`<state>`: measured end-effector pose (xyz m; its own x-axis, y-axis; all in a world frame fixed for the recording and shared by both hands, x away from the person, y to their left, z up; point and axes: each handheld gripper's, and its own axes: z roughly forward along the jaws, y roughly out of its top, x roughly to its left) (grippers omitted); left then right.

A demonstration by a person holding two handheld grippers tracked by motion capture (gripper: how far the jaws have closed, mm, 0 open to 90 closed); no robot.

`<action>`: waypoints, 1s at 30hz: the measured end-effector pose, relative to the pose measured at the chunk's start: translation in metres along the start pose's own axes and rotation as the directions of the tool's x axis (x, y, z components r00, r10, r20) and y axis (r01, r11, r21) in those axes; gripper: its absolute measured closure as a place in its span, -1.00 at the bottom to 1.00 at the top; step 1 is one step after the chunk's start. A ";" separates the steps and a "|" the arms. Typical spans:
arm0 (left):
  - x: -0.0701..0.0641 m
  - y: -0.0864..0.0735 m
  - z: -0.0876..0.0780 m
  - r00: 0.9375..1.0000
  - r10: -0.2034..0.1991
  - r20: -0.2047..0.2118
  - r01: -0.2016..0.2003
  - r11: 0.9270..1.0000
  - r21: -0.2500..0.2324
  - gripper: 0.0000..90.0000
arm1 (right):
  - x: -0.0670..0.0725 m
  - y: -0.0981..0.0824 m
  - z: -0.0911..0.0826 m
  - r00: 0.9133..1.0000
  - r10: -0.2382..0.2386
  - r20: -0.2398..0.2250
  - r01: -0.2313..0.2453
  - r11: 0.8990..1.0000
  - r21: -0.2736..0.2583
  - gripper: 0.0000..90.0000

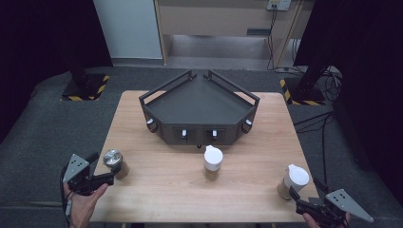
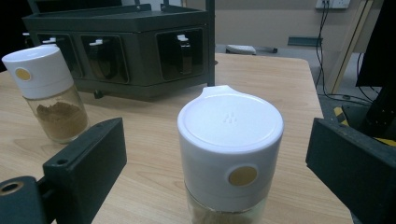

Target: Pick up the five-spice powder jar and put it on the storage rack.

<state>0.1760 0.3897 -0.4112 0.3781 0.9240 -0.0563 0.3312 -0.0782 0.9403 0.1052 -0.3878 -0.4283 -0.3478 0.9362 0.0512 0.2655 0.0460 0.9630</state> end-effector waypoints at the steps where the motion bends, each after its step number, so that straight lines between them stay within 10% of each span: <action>1: 0.000 0.001 0.002 1.000 0.000 -0.005 0.000 1.000 0.004 -0.90 | 0.000 0.000 0.000 1.000 -0.001 0.000 0.001 1.000 -0.001 -0.89; 30: 0.003 -0.012 0.036 0.999 0.014 -0.050 -0.011 0.998 0.061 -0.26 | -0.001 -0.001 0.000 1.000 0.003 -0.006 -0.003 1.000 -0.002 -0.88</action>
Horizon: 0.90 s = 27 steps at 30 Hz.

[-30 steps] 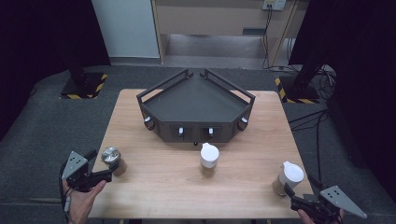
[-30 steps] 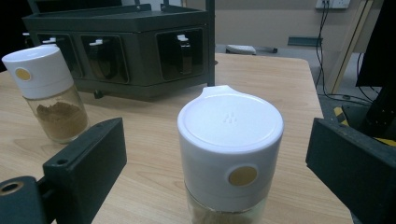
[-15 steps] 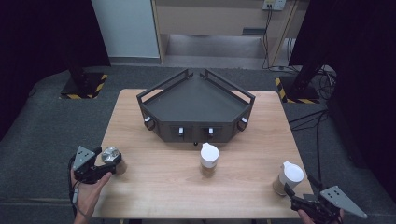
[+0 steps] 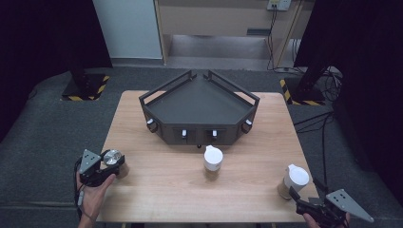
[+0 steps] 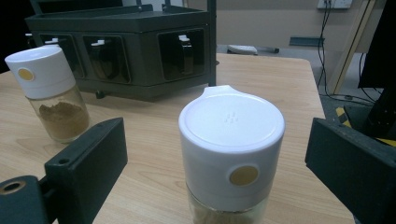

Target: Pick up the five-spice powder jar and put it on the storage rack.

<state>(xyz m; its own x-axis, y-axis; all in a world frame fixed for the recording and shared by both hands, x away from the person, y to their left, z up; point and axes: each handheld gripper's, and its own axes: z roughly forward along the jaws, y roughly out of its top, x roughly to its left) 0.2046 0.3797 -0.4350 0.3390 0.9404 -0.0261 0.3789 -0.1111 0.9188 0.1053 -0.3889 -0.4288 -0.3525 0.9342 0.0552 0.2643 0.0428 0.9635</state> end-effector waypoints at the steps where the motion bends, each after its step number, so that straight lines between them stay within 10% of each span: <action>1: 0.000 0.001 0.000 1.000 0.002 0.000 -0.002 1.000 0.002 -0.25 | 0.000 0.000 0.000 1.000 0.000 0.000 0.000 1.000 -0.001 -0.88; 13: -0.003 0.027 0.003 0.994 0.056 0.095 -0.058 0.998 0.014 -0.25 | 0.000 0.000 0.000 1.000 -0.002 -0.003 0.002 1.000 -0.001 -0.88; 27: -0.016 0.083 0.016 0.961 0.139 0.239 -0.146 0.989 0.011 -0.25 | 0.000 0.000 0.000 1.000 -0.005 -0.009 0.005 1.000 -0.001 -0.88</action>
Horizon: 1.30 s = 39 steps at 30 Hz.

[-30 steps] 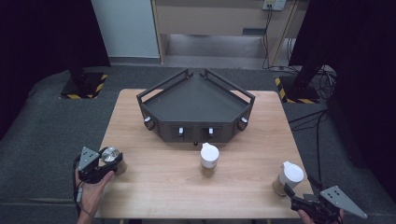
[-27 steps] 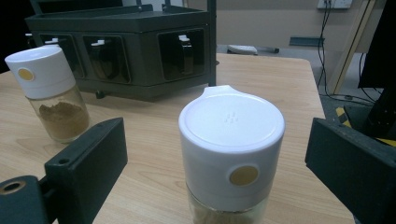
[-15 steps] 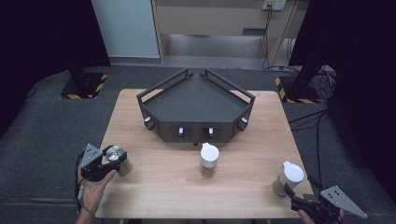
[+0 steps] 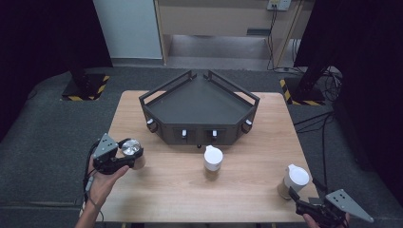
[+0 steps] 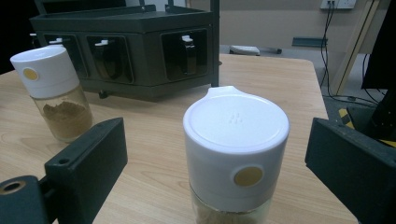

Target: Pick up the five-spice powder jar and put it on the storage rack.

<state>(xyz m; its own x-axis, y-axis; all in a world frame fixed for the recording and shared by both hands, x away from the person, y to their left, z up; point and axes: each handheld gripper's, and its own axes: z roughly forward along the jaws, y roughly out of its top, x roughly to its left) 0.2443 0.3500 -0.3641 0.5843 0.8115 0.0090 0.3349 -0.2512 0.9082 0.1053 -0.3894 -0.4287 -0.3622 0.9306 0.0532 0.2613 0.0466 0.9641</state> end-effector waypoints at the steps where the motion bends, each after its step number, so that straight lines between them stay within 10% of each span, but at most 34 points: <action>1: 0.000 0.004 0.001 1.000 0.001 0.008 -0.001 1.000 0.000 -0.25 | 0.000 0.000 0.000 1.000 0.000 0.000 0.000 1.000 0.000 -0.88; 20: 0.008 0.083 0.024 0.996 -0.011 0.088 0.011 1.000 0.008 -0.25 | 0.000 0.000 0.000 1.000 0.002 -0.003 -0.002 1.000 -0.001 -0.88; 39: 0.001 0.166 0.069 1.000 -0.003 0.016 0.002 1.000 0.019 -0.25 | -0.002 0.000 -0.001 1.000 0.006 -0.013 -0.006 1.000 -0.003 -0.88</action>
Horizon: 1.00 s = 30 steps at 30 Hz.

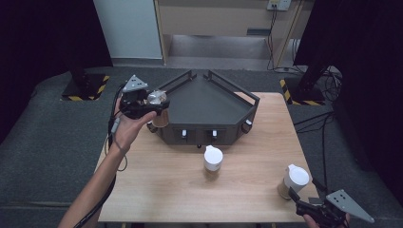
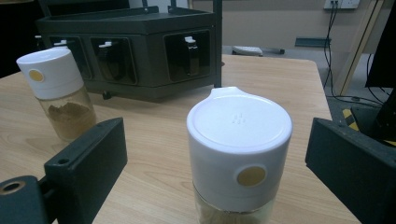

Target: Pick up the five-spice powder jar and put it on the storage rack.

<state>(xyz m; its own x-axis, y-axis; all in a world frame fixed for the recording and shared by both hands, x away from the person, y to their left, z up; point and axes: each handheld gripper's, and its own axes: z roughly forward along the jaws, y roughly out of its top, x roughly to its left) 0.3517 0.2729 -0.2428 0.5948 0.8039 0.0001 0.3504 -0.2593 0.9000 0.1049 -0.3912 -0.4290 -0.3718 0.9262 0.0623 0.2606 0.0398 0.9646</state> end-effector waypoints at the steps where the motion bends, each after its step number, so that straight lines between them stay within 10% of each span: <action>1: 0.000 0.002 0.004 1.000 -0.004 -0.010 0.004 1.000 -0.001 -0.25 | 0.000 0.000 0.000 1.000 0.002 0.000 -0.002 1.000 -0.001 -0.88; 30: 0.008 0.005 0.086 0.978 -0.118 -0.172 0.124 0.992 0.024 -0.25 | -0.002 0.000 -0.001 1.000 0.005 -0.014 -0.005 1.000 0.002 -0.88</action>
<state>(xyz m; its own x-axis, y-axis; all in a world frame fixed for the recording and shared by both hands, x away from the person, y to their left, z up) 0.4209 0.2316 -0.2757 0.4160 0.9088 -0.0308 0.4382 -0.1707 0.8825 0.1048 -0.3929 -0.4287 -0.3826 0.9212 0.0710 0.2645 0.0356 0.9637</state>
